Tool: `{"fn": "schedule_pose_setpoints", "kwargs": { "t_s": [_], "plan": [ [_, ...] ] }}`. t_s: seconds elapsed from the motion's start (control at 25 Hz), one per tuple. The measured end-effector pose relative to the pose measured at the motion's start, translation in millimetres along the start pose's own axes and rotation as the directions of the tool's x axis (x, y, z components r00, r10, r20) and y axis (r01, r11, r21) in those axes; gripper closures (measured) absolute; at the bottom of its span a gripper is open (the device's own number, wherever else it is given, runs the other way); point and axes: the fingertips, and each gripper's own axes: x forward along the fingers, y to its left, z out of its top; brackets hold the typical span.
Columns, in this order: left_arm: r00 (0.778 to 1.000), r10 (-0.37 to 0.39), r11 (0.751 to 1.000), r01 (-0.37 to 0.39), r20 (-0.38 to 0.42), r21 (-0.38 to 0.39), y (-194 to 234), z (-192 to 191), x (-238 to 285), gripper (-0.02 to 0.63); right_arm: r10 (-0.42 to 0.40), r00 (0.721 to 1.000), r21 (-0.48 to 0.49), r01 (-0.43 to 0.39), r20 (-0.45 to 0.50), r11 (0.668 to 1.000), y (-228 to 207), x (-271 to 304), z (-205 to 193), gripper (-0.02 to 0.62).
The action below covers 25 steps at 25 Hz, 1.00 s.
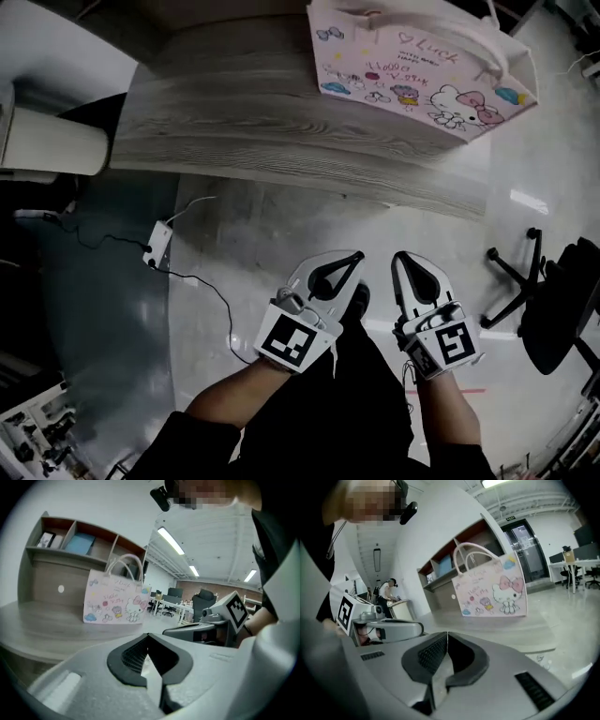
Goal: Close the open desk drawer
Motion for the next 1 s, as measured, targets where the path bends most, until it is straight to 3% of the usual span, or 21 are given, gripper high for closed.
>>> {"fn": "schedule_pose_setpoints", "kwargs": {
  "t_s": [0.16,0.24,0.36,0.6,0.8,1.0],
  "plan": [
    [0.997,-0.036,0.996,0.029,0.075,0.083,-32.2,82.2,-53.9,0.598,0.034,0.999,-0.037,-0.033,0.027,0.999,49.9,-42.6,63.1,0.581],
    [0.997,-0.038,0.993,0.03,0.072,0.117,-34.7,110.0,-80.2,0.598,0.049,0.997,-0.032,-0.047,0.061,0.998,73.4,-57.2,93.9,0.581],
    [0.999,-0.039,0.989,0.035,0.024,0.145,-43.0,128.6,-120.0,0.598,0.055,0.993,-0.014,-0.054,0.104,0.998,106.2,-88.1,122.3,0.583],
    [0.996,-0.005,0.993,-0.005,0.089,0.116,-44.2,172.0,-168.8,0.598,0.105,0.986,-0.095,-0.093,0.127,0.991,153.4,-113.2,172.1,0.583],
    [0.99,-0.006,0.985,-0.019,0.144,0.174,-75.6,181.0,-187.9,0.598,0.142,0.975,-0.184,-0.11,0.169,0.977,182.3,-140.4,177.5,0.584],
    [0.987,-0.009,0.987,-0.017,0.161,0.158,-79.3,196.1,-185.3,0.598,0.144,0.977,-0.18,-0.116,0.154,0.977,184.0,-141.2,185.4,0.584]
  ]
}}
